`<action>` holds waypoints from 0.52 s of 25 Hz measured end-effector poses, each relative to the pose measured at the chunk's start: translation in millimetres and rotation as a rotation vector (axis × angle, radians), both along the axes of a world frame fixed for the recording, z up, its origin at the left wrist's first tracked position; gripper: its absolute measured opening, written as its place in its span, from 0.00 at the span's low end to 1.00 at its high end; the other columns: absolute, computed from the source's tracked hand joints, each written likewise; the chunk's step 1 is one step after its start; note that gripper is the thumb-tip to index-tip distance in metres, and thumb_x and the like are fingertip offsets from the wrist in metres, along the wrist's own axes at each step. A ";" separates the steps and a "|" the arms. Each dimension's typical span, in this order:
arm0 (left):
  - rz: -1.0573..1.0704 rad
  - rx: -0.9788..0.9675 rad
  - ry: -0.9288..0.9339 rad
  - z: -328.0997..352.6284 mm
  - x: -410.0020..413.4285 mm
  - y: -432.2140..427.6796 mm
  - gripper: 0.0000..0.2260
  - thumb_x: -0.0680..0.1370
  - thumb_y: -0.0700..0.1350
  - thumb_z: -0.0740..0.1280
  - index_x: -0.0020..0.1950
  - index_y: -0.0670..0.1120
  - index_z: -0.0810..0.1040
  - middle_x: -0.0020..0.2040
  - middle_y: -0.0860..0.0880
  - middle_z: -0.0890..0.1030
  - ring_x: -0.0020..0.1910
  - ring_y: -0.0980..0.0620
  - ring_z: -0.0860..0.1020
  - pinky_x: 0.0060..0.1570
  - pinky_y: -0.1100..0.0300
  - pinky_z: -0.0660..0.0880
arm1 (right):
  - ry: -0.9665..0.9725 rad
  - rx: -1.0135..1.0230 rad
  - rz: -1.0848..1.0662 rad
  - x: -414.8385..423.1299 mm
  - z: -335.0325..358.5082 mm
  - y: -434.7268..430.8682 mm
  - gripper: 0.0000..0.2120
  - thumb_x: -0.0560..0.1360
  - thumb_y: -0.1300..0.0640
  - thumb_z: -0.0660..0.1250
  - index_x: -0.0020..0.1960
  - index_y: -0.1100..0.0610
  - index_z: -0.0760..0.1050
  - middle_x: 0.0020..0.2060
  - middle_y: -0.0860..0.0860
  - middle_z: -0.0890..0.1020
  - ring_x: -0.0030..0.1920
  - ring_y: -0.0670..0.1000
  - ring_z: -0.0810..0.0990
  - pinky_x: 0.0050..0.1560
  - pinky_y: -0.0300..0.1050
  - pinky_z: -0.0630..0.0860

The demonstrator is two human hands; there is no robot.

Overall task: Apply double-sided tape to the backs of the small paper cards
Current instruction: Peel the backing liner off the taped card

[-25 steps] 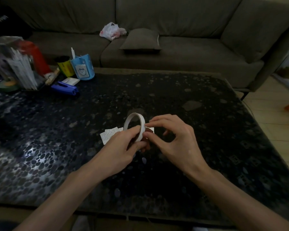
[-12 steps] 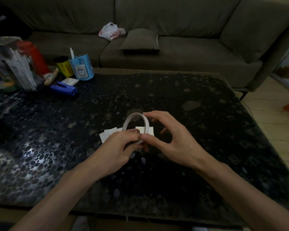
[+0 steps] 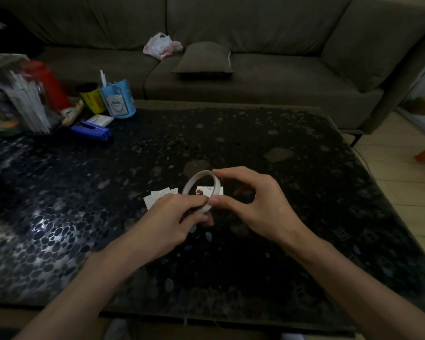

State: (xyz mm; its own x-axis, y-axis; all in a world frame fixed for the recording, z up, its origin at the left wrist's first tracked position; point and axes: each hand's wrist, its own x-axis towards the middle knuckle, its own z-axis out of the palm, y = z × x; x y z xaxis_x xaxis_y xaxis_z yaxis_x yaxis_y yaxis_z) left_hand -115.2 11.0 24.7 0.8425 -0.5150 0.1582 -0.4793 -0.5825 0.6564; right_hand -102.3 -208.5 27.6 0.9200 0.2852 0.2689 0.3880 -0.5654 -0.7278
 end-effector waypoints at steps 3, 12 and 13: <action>0.017 -0.081 0.030 0.6 0.4 -4.3 0.07 0.82 0.42 0.69 0.51 0.53 0.84 0.44 0.62 0.85 0.47 0.61 0.84 0.47 0.67 0.77 | -0.084 0.059 -0.100 -6.9 -5.2 6.2 0.19 0.75 0.46 0.74 0.66 0.47 0.82 0.60 0.39 0.84 0.60 0.38 0.80 0.59 0.44 0.81; 0.096 0.005 -0.034 2.1 1.3 -3.3 0.14 0.82 0.55 0.61 0.51 0.52 0.85 0.40 0.60 0.84 0.42 0.63 0.83 0.43 0.68 0.75 | -0.217 0.055 -0.093 -15.1 -9.5 18.4 0.17 0.77 0.47 0.70 0.63 0.50 0.85 0.59 0.43 0.85 0.61 0.39 0.81 0.60 0.40 0.79; 0.093 0.006 -0.020 2.4 0.7 -3.3 0.12 0.83 0.55 0.62 0.49 0.54 0.83 0.39 0.60 0.84 0.41 0.62 0.83 0.43 0.68 0.76 | -0.211 0.053 -0.087 -15.4 -9.3 18.5 0.16 0.77 0.47 0.69 0.62 0.50 0.85 0.59 0.43 0.85 0.61 0.39 0.81 0.60 0.40 0.80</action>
State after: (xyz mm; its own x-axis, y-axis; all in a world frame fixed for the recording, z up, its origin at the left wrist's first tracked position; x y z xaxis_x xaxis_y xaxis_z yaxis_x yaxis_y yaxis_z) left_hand -114.5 7.7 27.1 0.8834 -0.4357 0.1725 -0.4359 -0.6289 0.6438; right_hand -117.7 -190.0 18.3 0.8620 0.1881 0.4707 0.4867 -0.5666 -0.6649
